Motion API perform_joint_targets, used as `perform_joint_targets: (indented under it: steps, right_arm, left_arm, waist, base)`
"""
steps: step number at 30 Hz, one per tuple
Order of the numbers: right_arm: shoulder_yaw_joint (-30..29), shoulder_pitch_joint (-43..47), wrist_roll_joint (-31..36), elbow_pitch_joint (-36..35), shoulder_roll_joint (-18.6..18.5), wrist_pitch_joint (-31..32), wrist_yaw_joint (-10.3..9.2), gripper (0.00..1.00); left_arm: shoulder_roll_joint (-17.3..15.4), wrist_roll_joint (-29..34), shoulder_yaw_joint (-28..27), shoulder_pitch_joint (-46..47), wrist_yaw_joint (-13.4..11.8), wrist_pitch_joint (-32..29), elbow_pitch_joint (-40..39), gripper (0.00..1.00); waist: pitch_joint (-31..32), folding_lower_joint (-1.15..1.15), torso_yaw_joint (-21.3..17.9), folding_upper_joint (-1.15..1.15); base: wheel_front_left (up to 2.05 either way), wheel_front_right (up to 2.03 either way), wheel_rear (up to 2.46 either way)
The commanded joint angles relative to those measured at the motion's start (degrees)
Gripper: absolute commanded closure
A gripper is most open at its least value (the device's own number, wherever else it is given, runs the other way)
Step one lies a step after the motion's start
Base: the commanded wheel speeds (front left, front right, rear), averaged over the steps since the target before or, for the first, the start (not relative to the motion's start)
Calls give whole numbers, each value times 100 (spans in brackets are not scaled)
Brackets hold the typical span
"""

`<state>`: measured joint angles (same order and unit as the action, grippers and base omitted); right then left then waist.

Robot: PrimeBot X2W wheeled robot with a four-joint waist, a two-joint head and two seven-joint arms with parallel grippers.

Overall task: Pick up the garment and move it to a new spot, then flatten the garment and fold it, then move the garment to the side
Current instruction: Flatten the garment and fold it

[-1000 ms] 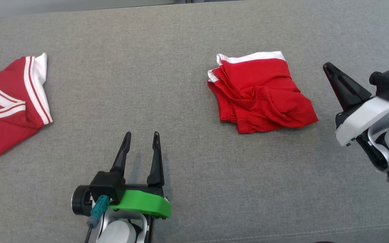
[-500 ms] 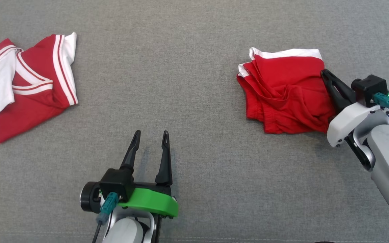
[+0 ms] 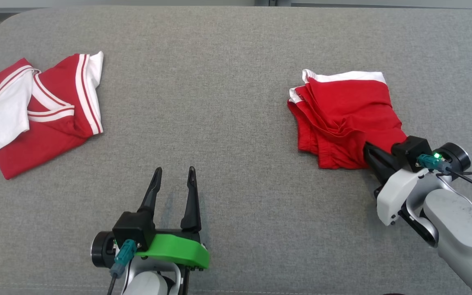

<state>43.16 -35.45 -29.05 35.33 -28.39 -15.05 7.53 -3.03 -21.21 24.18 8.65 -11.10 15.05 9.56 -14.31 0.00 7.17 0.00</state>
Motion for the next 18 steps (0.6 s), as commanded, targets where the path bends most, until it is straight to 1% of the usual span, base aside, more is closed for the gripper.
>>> perform_joint_targets:
  steps: [1,5,13,16,18]
  right_arm:
    - [153,63,-139,-57,-61,-17,-9,100]
    - [507,24,-362,-184,-56,-17,-8,100]
    - [1100,128,-666,-205,157,-17,-8,100]
    - [1205,152,-713,-258,219,-17,-8,100]
    - [1159,188,-701,-372,237,-17,-8,100]
  left_arm:
    - [-4,22,-44,-93,25,19,2,0]
    - [0,65,-98,-118,59,19,-12,0]
    - [5,93,-161,-154,90,19,16,0]
    - [6,95,-196,-191,84,19,19,0]
    - [7,90,-223,-226,70,19,7,0]
  waist:
    - [49,0,-50,0]
    - [63,0,-102,0]
    - [136,0,-125,0]
    - [173,0,-130,0]
    - [206,0,-136,0]
  base:
    - [0,0,0]
    - [0,0,0]
    - [0,0,0]
    - [0,0,0]
    - [0,0,0]
